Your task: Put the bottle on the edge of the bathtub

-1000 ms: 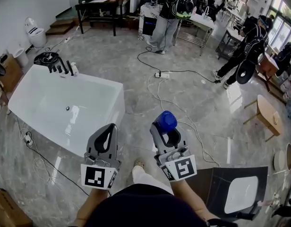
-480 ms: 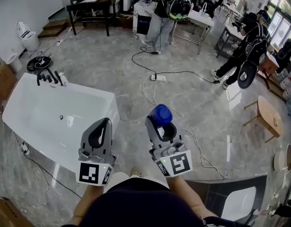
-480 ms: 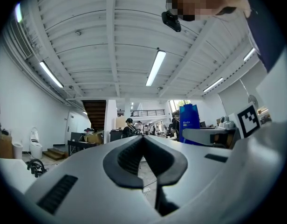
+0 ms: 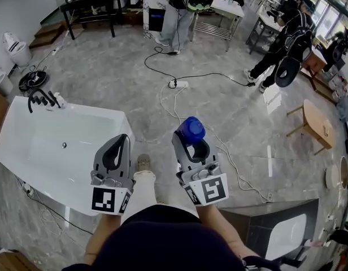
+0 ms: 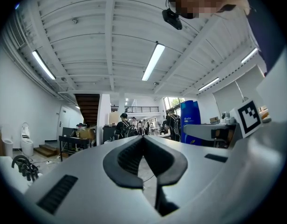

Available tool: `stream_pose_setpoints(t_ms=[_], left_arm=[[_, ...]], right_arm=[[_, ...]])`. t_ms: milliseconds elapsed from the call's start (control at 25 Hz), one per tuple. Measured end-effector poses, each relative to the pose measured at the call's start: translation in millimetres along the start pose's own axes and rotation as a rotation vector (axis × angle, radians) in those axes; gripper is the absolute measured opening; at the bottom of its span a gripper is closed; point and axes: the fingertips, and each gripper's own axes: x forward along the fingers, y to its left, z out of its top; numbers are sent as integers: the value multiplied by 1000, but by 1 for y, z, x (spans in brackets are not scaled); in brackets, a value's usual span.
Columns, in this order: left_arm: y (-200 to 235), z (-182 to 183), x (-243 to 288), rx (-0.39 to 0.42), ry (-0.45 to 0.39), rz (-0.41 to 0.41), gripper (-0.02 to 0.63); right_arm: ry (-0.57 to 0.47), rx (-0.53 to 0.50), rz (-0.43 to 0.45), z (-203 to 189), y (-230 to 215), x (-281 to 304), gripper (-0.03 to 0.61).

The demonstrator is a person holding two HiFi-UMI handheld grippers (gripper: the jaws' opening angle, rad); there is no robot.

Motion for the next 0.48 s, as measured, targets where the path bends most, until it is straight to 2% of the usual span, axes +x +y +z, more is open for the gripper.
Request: stream_pose_setpoints(t_ms=[320, 480], left_arm=[[42, -19, 85, -36, -9, -67, 2], [70, -19, 146, -14, -38, -119, 2]], right_arm=[[6, -28, -61, -26, -40, 71, 155], [-2, -52, -99, -31, -68, 129, 155]])
